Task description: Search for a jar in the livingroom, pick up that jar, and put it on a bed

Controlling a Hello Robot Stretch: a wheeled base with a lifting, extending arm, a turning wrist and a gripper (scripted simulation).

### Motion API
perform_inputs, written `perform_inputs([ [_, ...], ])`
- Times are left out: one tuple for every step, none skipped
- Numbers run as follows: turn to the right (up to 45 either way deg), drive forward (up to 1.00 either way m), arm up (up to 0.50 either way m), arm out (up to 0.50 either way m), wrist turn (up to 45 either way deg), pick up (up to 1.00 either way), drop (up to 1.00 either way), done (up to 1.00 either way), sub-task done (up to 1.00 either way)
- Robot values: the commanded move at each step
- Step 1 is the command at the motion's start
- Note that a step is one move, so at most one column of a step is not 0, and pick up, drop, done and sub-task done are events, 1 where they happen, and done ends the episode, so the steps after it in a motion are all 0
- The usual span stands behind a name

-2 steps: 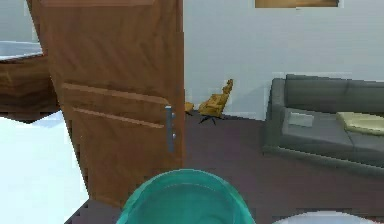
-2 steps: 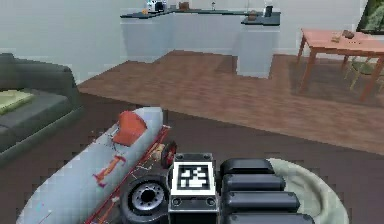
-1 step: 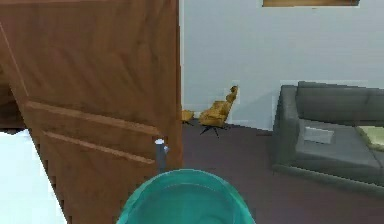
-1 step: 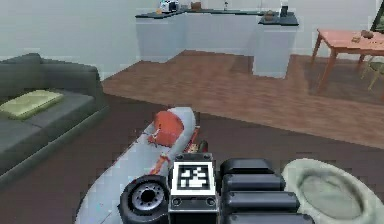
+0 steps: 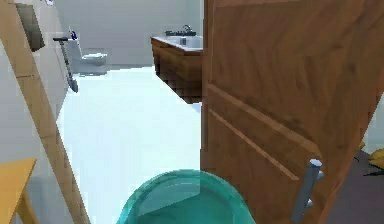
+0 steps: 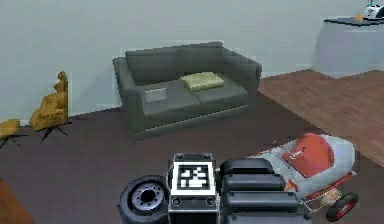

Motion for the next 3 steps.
perform_inputs([
  [-21.0,0.0,0.0,0.0,0.0,0.0,0.0,0.0,0.0],
  [0.0,1.0,0.0,0.0,0.0,0.0,0.0,0.0,0.0],
  [-3.0,0.0,0.0,0.0,0.0,0.0,0.0,0.0,0.0],
])
